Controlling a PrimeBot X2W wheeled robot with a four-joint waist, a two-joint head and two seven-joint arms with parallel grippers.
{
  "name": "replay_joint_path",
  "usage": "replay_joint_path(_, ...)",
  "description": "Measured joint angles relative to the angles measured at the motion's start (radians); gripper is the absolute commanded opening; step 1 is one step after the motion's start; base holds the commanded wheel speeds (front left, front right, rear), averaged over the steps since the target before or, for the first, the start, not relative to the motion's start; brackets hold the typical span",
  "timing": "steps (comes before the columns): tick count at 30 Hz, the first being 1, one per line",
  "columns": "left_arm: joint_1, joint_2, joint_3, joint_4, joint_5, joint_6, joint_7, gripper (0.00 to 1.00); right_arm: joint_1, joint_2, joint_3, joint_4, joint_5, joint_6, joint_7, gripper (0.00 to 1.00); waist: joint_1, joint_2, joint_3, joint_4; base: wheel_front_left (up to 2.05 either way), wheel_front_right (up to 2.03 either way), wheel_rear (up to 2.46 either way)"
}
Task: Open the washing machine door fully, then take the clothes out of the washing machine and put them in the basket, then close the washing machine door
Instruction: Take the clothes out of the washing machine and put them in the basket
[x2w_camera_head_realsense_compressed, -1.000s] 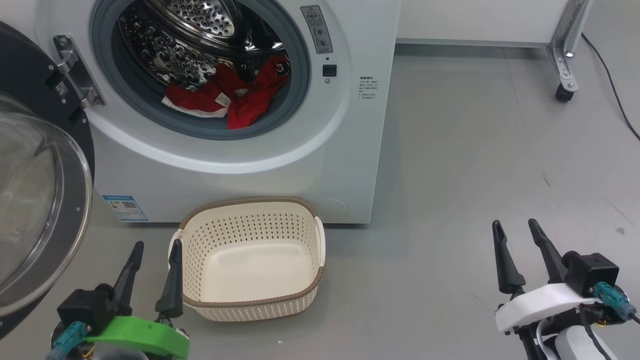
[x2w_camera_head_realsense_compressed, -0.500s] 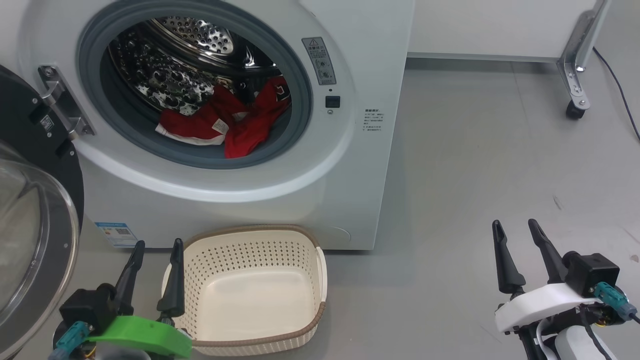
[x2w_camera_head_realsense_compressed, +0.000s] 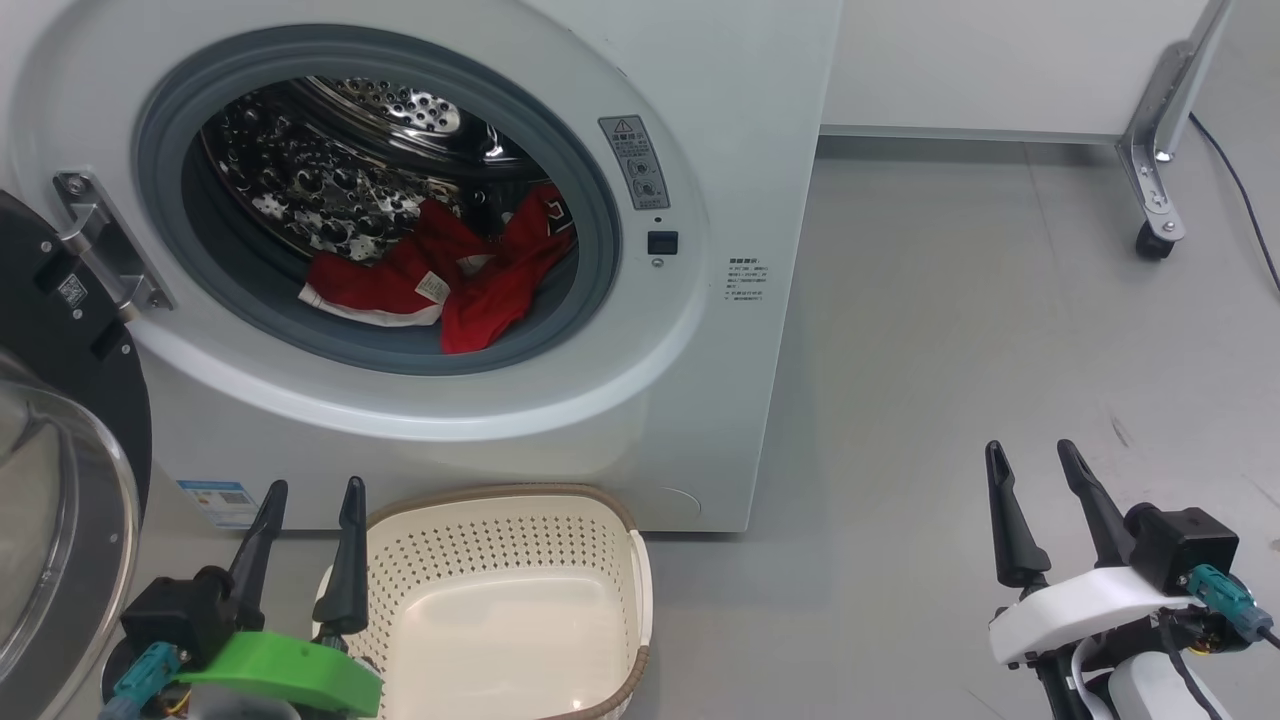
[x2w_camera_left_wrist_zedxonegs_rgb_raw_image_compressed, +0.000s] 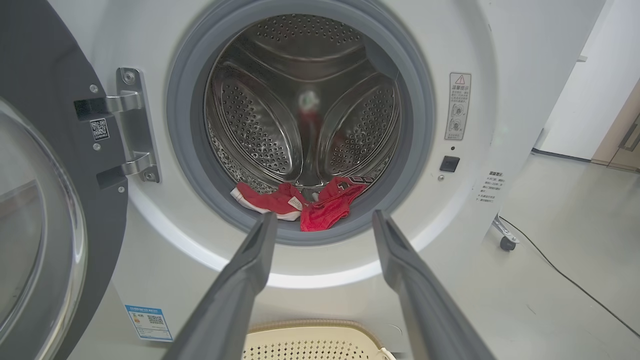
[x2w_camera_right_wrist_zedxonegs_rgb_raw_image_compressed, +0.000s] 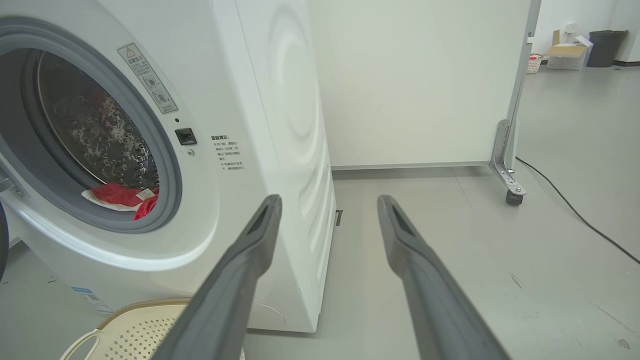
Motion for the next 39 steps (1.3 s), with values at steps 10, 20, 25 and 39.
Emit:
replay_joint_path(10, 0.001, -0.001, 0.0, -0.006, 0.007, 0.0, 0.0, 1.0, 0.0, 0.003, -0.004, 0.001, -0.001, 0.001, 0.0, 1.0, 0.0, 0.0, 0.002, -0.007, 0.14, -0.14, 0.0)
replay_joint_path(20, 0.001, -0.007, 0.001, -0.006, 0.008, 0.0, 0.0, 1.0, 0.0, 0.004, -0.008, 0.0, -0.001, 0.008, 0.0, 1.0, 0.0, 0.0, 0.009, -0.008, 0.0, 0.0, 0.0)
replay_joint_path(25, 0.001, -0.009, 0.003, -0.006, 0.008, 0.0, 0.0, 1.0, 0.0, 0.008, -0.01, 0.001, -0.001, 0.008, 0.0, 1.0, 0.0, 0.0, 0.012, -0.008, 0.0, 0.0, 0.0)
replay_joint_path(39, 0.001, -0.009, 0.03, -0.03, 0.006, 0.0, 0.0, 1.0, 0.0, 0.013, -0.004, -0.015, -0.016, 0.011, 0.0, 1.0, 0.0, 0.0, 0.082, -0.036, 0.0, 0.0, 0.0)
